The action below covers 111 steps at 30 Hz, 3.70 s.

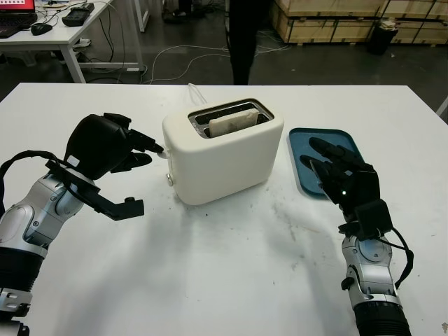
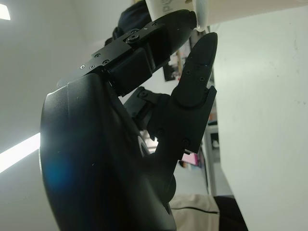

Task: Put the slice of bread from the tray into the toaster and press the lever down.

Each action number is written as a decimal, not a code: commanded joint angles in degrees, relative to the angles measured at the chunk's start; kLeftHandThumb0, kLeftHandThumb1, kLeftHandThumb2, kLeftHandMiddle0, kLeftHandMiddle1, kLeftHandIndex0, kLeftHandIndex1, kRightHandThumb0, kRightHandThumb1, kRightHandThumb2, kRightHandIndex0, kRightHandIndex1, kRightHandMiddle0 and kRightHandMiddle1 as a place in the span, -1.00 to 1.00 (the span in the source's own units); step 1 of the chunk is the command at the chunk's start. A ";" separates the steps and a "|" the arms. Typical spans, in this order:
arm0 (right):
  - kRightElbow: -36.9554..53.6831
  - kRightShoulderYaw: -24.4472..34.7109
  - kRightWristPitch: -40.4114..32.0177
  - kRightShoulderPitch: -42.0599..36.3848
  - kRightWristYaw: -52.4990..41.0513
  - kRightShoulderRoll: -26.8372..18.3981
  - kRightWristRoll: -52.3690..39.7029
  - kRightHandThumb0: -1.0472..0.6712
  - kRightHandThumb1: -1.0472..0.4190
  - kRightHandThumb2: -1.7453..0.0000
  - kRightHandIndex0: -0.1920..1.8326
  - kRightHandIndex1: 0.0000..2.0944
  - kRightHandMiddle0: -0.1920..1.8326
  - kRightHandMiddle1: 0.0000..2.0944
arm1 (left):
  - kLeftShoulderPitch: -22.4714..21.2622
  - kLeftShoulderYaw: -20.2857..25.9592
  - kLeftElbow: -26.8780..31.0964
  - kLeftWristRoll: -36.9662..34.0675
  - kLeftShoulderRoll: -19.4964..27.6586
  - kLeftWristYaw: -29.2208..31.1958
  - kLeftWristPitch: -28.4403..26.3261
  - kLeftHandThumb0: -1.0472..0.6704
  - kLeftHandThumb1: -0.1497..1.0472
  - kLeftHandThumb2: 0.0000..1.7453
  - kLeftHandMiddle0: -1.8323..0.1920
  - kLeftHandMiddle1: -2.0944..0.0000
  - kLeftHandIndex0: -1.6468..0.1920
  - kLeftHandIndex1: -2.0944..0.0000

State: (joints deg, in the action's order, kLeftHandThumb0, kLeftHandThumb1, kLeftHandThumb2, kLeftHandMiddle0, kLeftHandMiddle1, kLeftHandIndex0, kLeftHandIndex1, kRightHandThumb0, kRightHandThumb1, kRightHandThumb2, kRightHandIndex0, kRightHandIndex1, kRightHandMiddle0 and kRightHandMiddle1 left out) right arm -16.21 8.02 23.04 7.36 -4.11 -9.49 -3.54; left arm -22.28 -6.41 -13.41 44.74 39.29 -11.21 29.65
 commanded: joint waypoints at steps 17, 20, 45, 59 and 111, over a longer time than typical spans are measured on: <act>0.33 0.32 -0.75 0.06 0.10 -0.04 -0.01 -0.45 -0.83 0.81 0.18 -1.00 0.07 -1.00 | -3.71 -3.05 -4.10 0.68 0.32 -1.72 2.06 -0.19 0.51 -1.00 -0.07 -0.66 -0.61 0.97; 0.76 0.32 -1.26 -0.03 0.33 -0.01 0.12 -0.44 -0.83 0.81 0.18 -1.00 0.07 -1.00 | -3.89 -3.28 -4.40 0.53 0.27 -1.94 2.30 -0.19 0.50 -1.00 -0.08 -0.66 -0.62 0.97; 0.63 0.45 -1.33 0.26 -0.35 -0.13 -0.51 -0.48 -0.83 0.82 0.19 -1.00 0.08 -1.00 | -4.08 -5.01 -4.58 0.42 -0.18 -0.58 2.06 -0.18 0.48 -0.99 -0.09 -0.64 -0.64 0.97; 1.01 1.99 -1.16 -0.70 -0.98 -0.94 -0.34 -0.45 -0.83 0.83 0.17 -1.00 0.07 -1.00 | 5.31 -19.18 -19.12 2.80 -16.31 -2.33 -9.69 -0.02 0.57 -0.99 0.10 -0.65 -0.57 1.00; 0.28 2.62 -3.90 -1.10 -1.64 -2.15 -0.34 -0.47 -0.83 0.87 0.18 -0.99 0.07 -1.00 | -5.55 -28.75 -39.11 -5.21 -27.07 -3.15 -5.40 -0.09 0.76 -0.98 0.18 -0.49 -0.47 0.99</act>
State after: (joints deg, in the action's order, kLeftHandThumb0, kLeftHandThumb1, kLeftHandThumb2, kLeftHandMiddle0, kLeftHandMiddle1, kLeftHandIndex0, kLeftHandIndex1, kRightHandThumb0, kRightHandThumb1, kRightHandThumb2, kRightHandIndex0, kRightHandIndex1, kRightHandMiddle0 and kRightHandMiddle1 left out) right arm -15.44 10.11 19.23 6.04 -5.26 -10.28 -3.77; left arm -32.24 -23.44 -46.71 33.23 26.83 -26.93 26.65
